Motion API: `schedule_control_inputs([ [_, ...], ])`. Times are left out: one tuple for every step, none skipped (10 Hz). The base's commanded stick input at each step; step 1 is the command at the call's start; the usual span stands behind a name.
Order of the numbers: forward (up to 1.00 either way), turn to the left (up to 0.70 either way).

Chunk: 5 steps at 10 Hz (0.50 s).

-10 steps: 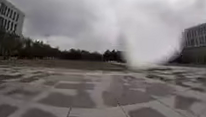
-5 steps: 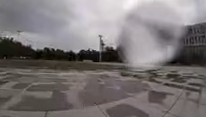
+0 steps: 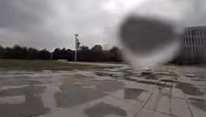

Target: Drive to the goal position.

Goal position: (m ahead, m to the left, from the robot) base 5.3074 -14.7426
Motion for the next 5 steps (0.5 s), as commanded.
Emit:
schedule_control_inputs([
  [0.00,-0.70],
  [0.00,-0.70],
  [0.00,-0.70],
  [0.00,-0.70],
  [0.00,-0.70],
])
